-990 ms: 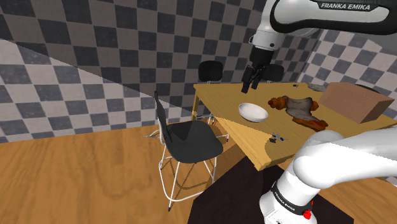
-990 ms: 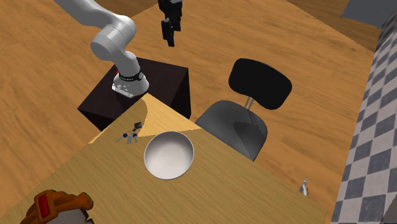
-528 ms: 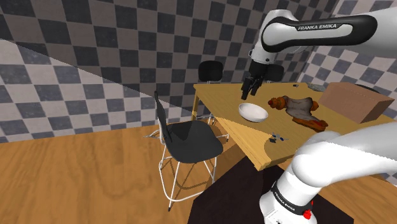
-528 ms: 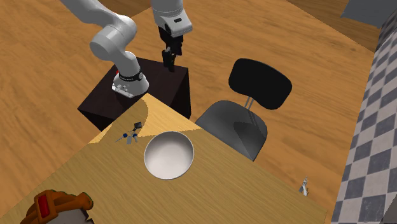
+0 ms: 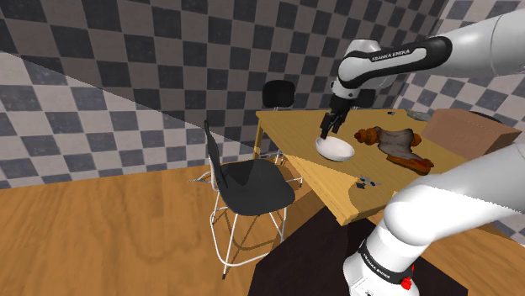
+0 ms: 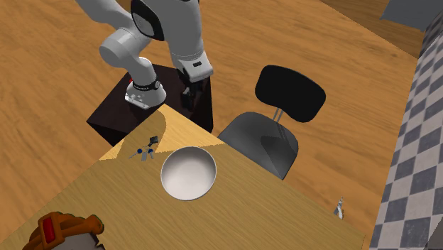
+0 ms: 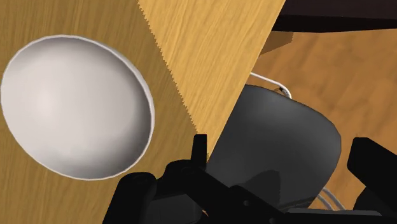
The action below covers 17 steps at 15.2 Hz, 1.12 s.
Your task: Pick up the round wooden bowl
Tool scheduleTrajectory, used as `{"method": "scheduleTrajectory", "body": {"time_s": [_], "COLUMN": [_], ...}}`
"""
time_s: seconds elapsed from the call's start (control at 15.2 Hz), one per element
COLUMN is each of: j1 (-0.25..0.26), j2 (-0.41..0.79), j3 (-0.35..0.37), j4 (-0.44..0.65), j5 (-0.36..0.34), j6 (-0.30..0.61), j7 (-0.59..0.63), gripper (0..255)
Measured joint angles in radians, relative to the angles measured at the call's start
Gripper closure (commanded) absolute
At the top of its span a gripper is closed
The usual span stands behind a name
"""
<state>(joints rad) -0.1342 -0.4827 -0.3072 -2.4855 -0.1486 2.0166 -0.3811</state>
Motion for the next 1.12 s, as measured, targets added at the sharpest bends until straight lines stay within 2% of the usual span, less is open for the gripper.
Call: {"method": "scheduleTrajectory", "body": {"time_s": [0.33, 0.66, 1.12], "j1": [-0.020, -0.027, -0.026], "j2": [0.143, 0.310, 0.412], "j3": [-0.082, -0.153, -0.177], "j4": [0.021, 0.081, 0.062], "j5": [-0.005, 0.039, 0.087], "j6": [0.138, 0.257, 0.374], "j7": [-0.077, -0.167, -0.216], "gripper": [0, 0, 0]}}
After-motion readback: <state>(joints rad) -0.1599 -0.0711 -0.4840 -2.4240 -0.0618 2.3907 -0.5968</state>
